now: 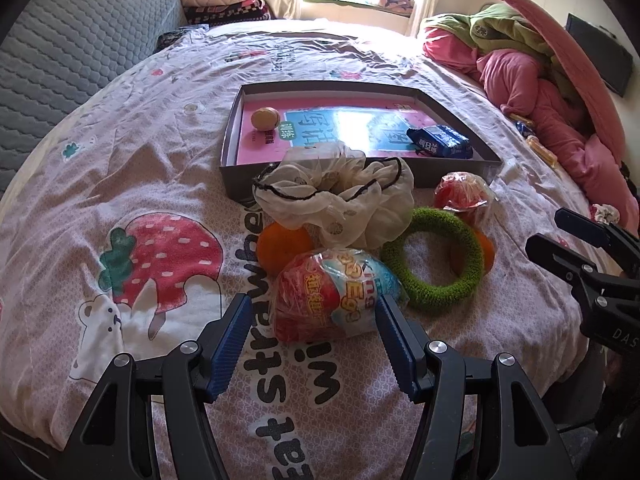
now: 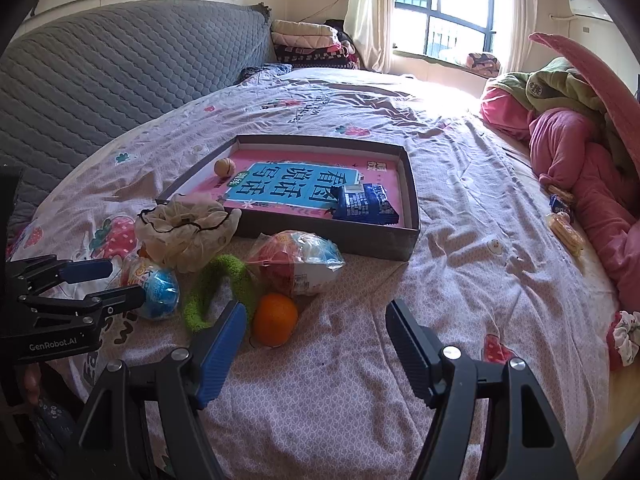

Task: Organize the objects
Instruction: 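Move left tool toward the egg-shaped candy bag while right tool moves toward the orange, then close left tool on the egg-shaped candy bag while right tool closes on the orange, then lift and carry the candy bag with left tool toward the tray while right tool carries the orange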

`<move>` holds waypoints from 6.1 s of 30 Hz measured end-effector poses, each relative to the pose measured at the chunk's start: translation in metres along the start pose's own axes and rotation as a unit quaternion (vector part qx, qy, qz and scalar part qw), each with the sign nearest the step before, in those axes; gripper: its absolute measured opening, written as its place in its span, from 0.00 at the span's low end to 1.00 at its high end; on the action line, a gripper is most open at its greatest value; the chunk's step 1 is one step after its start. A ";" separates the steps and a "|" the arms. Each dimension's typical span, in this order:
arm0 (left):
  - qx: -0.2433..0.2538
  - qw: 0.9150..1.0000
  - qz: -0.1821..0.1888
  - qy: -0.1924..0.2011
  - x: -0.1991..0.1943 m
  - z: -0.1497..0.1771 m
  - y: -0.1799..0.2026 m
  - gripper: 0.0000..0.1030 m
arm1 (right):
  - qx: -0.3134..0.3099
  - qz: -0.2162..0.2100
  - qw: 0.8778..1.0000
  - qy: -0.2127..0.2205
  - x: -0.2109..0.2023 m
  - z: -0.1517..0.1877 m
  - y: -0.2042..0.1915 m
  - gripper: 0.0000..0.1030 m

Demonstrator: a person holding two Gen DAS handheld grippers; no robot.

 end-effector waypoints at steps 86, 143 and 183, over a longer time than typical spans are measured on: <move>0.009 0.997 0.080 0.013 0.039 -0.009 0.027 0.61 | -0.006 -0.041 0.998 -0.054 0.065 0.023 -0.025 0.37; 0.006 0.995 0.082 0.059 -0.026 -0.013 0.031 0.56 | -0.017 -0.038 0.999 -0.010 0.011 0.005 -0.031 0.36; 0.012 0.991 0.056 0.124 -0.079 -0.061 0.044 0.56 | 0.000 -0.038 0.998 0.058 -0.037 -0.030 -0.019 0.36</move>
Point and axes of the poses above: each gripper's, at about its wrist camera, not at the fingertips, and x roughly the way its jaws point, y to its right, z to its underside, the point moved 8 cm from there along x, roughly the way its jaws point, and after that the axes turned 6 degrees about x, right-handed, at the moved point
